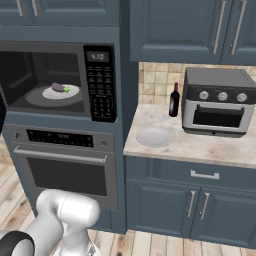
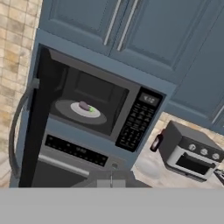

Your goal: Pick the eggplant from the counter and place it in the microwave. Then turn on the microwave.

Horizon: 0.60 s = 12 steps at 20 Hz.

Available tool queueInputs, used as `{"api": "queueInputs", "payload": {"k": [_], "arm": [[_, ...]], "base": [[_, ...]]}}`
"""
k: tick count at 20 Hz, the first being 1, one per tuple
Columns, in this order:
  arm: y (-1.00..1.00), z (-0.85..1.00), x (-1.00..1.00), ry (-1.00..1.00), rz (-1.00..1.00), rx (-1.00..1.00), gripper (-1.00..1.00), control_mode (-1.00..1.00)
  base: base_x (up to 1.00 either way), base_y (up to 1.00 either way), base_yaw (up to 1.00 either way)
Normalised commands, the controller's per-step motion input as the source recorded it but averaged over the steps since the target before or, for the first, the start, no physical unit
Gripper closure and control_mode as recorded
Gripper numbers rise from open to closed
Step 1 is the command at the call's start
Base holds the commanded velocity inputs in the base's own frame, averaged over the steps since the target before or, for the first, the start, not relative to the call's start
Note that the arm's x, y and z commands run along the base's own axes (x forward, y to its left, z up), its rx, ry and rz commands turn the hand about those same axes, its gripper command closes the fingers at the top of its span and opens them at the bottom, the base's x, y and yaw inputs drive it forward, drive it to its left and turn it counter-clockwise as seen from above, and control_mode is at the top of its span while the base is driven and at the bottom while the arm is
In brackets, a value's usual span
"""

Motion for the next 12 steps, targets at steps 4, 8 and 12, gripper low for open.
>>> {"api": "queueInputs", "payload": {"k": [4, 8, 12], "arm": [[0.26, -0.01, -0.01, 0.00, -0.08, 0.00, 1.00, -1.00], [0.23, -0.07, 0.00, 0.00, -0.07, 0.00, 1.00, -1.00], [0.21, -0.11, 0.00, 0.00, -0.07, 0.00, 1.00, -1.00]], "base": [[0.00, 0.00, 0.00], [0.00, 0.00, 0.00], [0.00, 0.00, 0.00]]}}
